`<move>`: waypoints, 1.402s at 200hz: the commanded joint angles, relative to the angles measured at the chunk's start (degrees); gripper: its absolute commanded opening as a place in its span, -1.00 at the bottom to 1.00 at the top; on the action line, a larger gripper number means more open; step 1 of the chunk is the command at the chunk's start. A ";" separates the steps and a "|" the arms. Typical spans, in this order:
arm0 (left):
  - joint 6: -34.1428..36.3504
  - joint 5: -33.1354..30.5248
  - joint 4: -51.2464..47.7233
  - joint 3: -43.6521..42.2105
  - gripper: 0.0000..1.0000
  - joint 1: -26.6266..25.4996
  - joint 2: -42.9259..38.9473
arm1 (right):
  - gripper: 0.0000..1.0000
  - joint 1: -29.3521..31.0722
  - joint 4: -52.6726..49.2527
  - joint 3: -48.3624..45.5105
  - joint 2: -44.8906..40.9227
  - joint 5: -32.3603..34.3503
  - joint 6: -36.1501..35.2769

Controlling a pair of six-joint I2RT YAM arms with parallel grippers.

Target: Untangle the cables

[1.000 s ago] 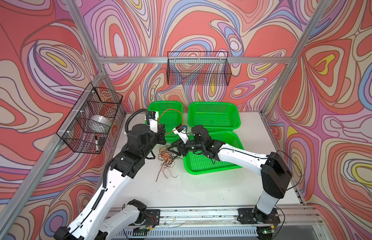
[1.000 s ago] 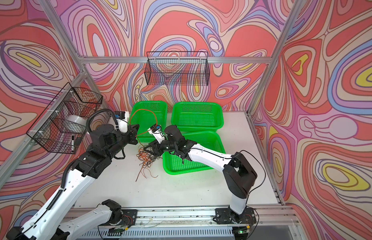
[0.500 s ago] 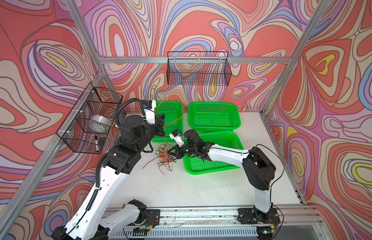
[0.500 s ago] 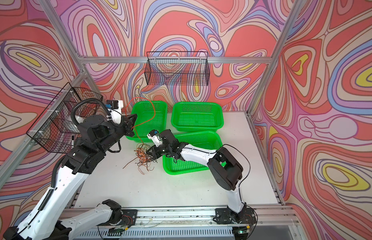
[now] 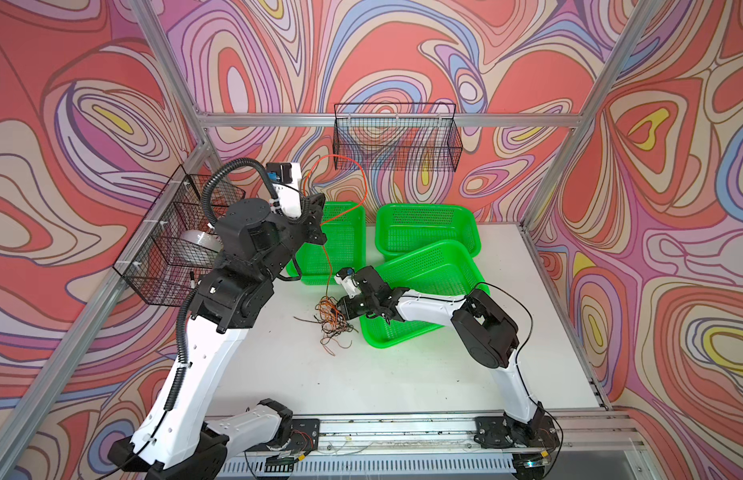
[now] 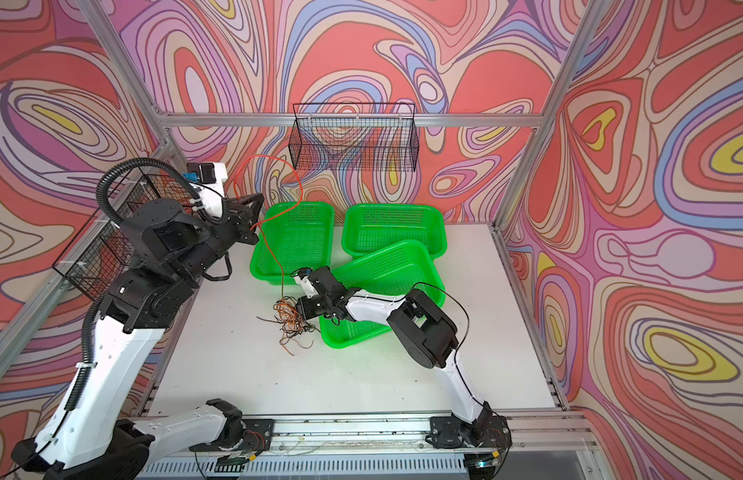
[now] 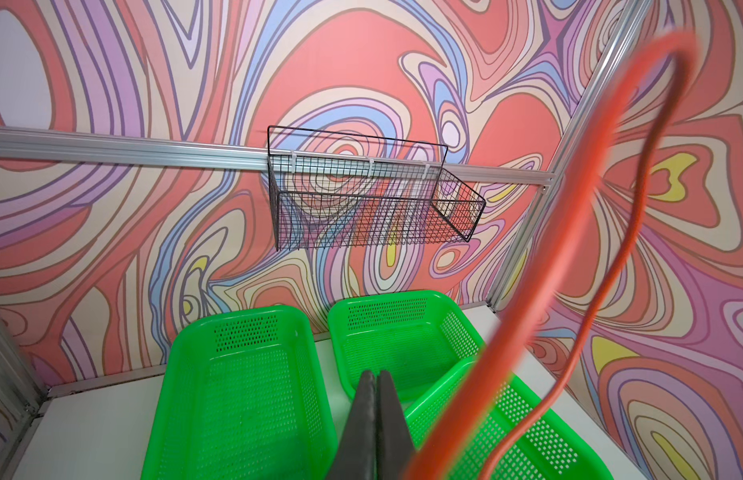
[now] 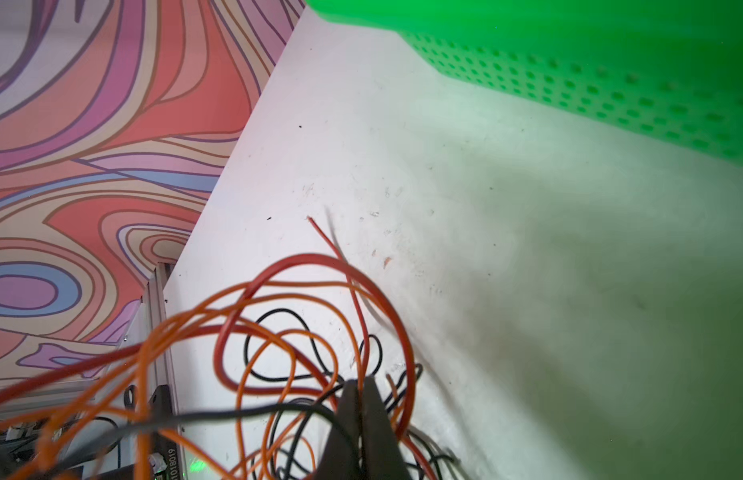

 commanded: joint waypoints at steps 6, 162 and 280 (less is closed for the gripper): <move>1.35 -0.67 -1.01 1.31 -1.00 0.18 0.45 | -1.00 -0.08 -4.73 -1.05 -4.69 5.26 -3.73; 0.71 0.63 -4.46 1.43 -1.00 0.16 1.36 | 0.38 -0.14 4.93 -15.43 -28.53 7.02 -28.46; -3.30 1.27 -4.70 -3.88 -1.00 0.22 1.10 | -0.42 -0.14 12.42 -3.67 -17.93 -2.71 -19.54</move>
